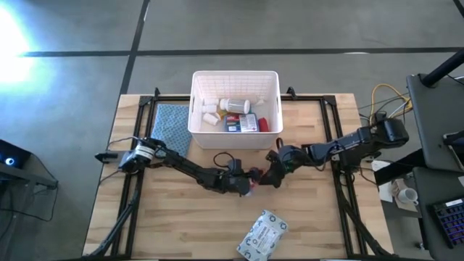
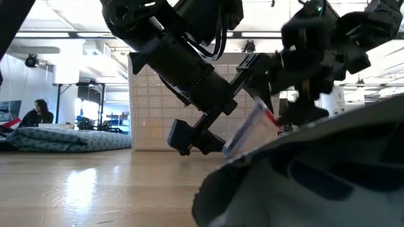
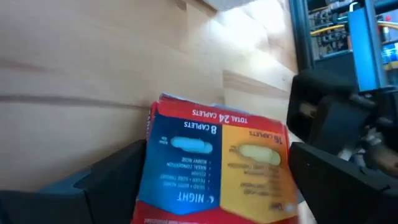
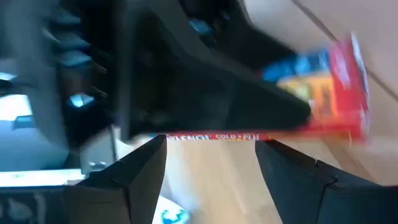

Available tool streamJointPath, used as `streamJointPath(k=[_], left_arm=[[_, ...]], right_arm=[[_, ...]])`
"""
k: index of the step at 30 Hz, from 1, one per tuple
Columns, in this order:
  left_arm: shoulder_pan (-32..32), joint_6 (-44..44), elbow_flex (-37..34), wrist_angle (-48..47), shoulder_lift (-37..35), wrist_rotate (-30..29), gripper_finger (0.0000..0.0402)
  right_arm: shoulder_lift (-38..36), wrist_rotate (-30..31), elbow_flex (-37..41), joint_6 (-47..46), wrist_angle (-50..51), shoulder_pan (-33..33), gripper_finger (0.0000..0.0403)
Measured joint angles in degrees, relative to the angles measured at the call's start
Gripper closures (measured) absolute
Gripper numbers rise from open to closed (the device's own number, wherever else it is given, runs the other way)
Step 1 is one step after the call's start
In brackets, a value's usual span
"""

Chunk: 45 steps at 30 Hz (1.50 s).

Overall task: Pick & place medical supplies in basket/bin
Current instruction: Put the red medicine box into the white bin

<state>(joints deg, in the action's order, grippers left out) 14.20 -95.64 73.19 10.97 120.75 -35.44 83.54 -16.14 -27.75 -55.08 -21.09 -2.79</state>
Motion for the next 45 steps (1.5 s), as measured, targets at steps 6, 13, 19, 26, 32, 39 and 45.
streamJointPath(k=[6, 13, 19, 26, 32, 39, 45], left_arm=[[0.1, 0.1, -0.1, 1.0, -0.1, 1.1, 0.0039], [0.4, 0.8, -0.4, 0.6, -0.1, 2.8, 0.0039], [1.2, 0.6, -0.4, 1.2, -0.1, 2.5, 0.0039], [2.1, 0.5, -0.4, 1.7, 0.0, 2.4, 0.0039], [2.0, 1.3, -0.9, 2.4, 0.0, 3.0, 0.0039], [2.0, 4.6, -0.9, 2.8, 0.0, 2.9, 0.0039], [1.9, 4.9, -0.9, 4.0, 0.0, 2.4, 0.0039]], right_arm=[[-4.2, 1.8, 0.0, 1.6, 2.6, 0.0, 0.0161], [-3.0, 7.5, 0.0, 8.1, 7.2, -1.0, 0.0161], [-3.1, 7.5, 0.0, 7.2, 7.5, -1.3, 0.0161], [-2.9, 6.9, 0.0, -0.6, 7.3, -2.7, 0.0161], [-2.9, 7.8, -0.1, -2.5, 7.0, -5.3, 0.0161], [-4.7, 7.8, -0.2, -3.0, 7.1, -7.2, 0.0161], [-7.9, 7.6, -0.2, -1.6, 6.9, -8.6, 0.0161]])
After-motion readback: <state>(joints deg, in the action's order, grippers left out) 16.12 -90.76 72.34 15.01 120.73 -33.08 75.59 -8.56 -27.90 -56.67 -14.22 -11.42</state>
